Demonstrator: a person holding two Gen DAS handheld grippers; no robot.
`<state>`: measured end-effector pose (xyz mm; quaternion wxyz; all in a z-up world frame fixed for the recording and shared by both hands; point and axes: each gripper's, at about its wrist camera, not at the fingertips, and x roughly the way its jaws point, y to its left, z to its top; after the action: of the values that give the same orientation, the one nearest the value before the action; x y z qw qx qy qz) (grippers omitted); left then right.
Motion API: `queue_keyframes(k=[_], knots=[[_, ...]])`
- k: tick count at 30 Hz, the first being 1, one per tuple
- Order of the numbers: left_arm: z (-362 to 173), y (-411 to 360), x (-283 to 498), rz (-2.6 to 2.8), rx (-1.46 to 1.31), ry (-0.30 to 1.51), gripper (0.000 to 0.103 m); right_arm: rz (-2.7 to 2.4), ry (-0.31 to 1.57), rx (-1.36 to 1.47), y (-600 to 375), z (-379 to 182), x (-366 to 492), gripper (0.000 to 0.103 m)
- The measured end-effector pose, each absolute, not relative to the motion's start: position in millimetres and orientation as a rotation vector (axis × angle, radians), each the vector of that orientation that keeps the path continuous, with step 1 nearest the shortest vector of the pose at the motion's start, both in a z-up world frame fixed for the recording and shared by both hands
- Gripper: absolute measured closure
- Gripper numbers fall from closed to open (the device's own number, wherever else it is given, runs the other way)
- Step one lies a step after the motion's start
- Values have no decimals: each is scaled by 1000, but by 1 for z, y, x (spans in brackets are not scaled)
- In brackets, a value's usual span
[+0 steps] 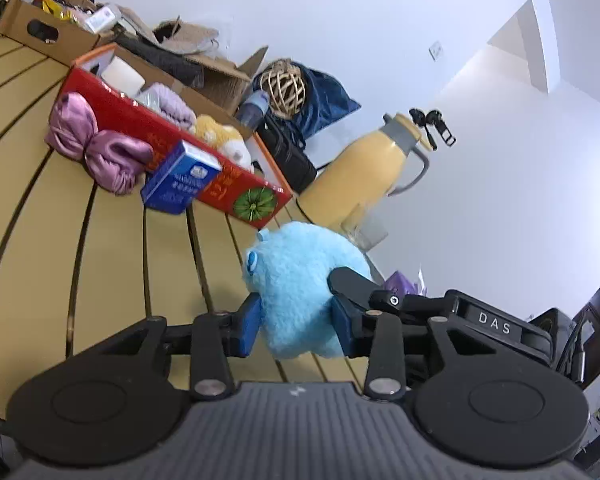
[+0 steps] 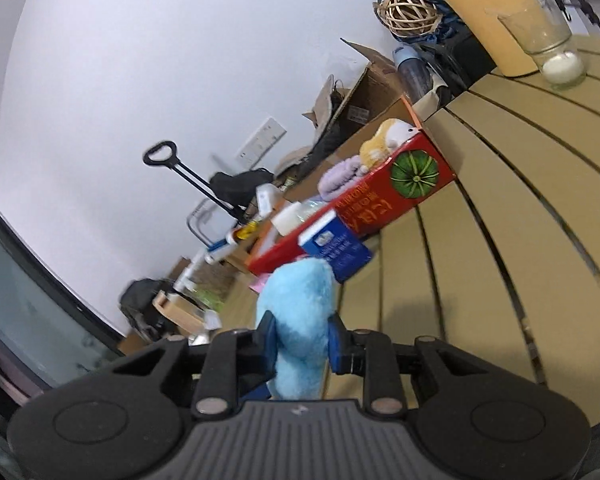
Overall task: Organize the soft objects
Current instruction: 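Carry the blue ball into the cardboard box and open the right gripper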
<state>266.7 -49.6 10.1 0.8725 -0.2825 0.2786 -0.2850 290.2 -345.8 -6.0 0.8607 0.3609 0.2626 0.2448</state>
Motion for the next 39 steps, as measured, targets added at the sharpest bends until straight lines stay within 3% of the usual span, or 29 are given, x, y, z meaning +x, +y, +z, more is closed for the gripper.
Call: queue_keyframes(k=[6, 7, 9, 10, 19, 23, 28, 30, 32, 33, 35, 39], knots=[[39, -44, 289, -607, -573, 524, 76, 524, 496, 712, -340, 18, 301, 78], [45, -43, 296, -609, -569, 511, 79, 520, 476, 689, -337, 24, 306, 77], [57, -40, 311, -615, -562, 498, 100, 499, 430, 652, -333, 36, 318, 76], [64, -38, 323, -622, -556, 496, 102, 487, 410, 637, -330, 41, 325, 76], [103, -42, 434, -555, -350, 469, 101, 492, 398, 506, -301, 70, 445, 79], [85, -41, 499, -450, -277, 518, 101, 485, 472, 496, -290, 68, 515, 79], [46, -44, 550, -321, -139, 618, 100, 447, 701, 472, -268, 18, 593, 79], [37, -43, 554, -316, -108, 633, 98, 435, 775, 430, -261, 0, 608, 78], [30, -40, 556, -289, -88, 646, 92, 390, 783, 331, -254, -7, 609, 71], [28, -38, 557, -279, -80, 646, 86, 362, 780, 294, -252, -6, 608, 66], [30, -36, 554, -268, -73, 639, 61, 342, 799, 267, -253, -3, 608, 61], [52, -32, 536, -264, -45, 604, 40, 380, 841, 207, -252, 17, 602, 44]])
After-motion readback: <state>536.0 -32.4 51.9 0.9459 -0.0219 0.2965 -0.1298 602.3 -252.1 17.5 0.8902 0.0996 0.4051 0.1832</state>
